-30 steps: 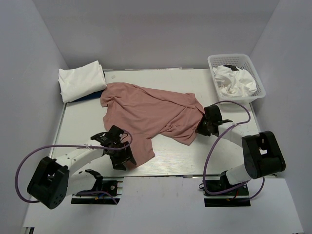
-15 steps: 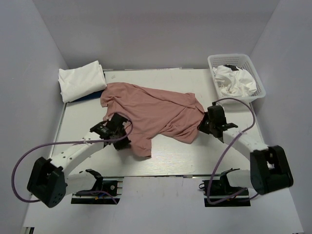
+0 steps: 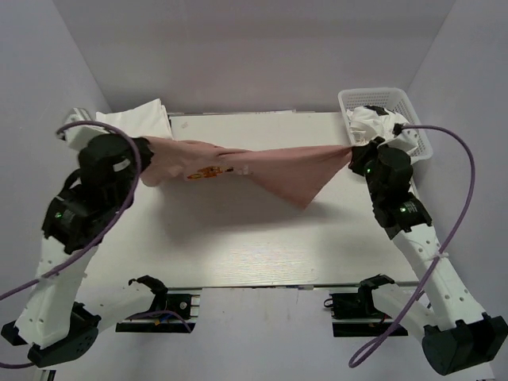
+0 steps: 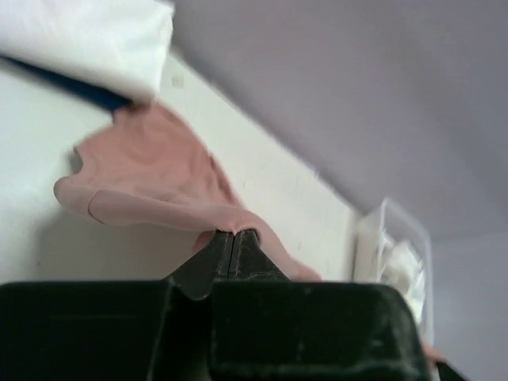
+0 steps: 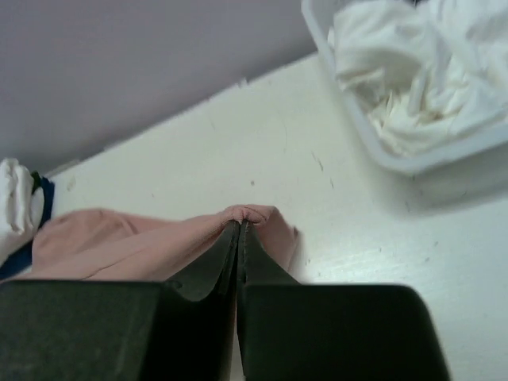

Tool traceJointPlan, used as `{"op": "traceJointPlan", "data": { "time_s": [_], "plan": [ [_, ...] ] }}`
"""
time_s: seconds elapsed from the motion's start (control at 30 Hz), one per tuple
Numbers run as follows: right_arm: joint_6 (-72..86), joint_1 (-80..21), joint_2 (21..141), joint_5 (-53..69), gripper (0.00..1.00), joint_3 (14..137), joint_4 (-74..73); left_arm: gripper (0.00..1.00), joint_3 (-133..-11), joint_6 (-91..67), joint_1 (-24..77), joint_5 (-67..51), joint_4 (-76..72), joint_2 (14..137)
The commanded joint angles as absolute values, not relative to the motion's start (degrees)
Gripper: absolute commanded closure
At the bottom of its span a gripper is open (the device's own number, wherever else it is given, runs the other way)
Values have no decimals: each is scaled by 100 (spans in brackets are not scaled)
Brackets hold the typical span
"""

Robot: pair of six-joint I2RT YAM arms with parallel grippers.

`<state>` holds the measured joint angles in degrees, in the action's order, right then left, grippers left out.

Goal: Fold and stack the t-shirts

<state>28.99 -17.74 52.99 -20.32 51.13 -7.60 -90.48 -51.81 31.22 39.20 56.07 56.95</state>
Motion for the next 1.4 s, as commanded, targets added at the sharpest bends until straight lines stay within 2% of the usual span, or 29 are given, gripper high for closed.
{"op": "traceJointPlan", "data": {
  "time_s": [0.0,0.3,0.57,0.77,1.0,1.17,1.2,1.3,1.37],
  "plan": [
    [2470,-1749,4967,-2522,100,5615,-782,100,-9938,-5099,3094,5141,6240,5529],
    [1477,-1749,4298,-3006,100,7417,-1045,100,-12090,-3736,3164,5248,5607,5238],
    [1204,-1766,4061,-2382,100,9191,-1766,100,-12708,-2628,3164,3571,4536,5037],
    [1169,-1767,4034,-2250,100,10159,-2258,100,-13280,-2259,3164,3085,4079,5150],
    [1134,-1784,4498,-3049,100,9784,-2303,100,-12508,-2013,3164,3453,3586,5659],
    [1546,-1758,5296,-3279,100,8325,-1926,100,-10901,-2065,3121,5219,3104,6669],
    [1660,-1749,5439,-3244,100,7705,-1672,100,-10420,-2144,3051,5577,3033,7097],
    [1792,-1705,6326,-2946,100,6877,-1232,100,-9644,-2214,2840,6046,2522,7907],
    [1889,-1644,7281,-2456,100,6611,-1056,97,-9642,-2651,2375,5724,2818,9083]
  ]
}}
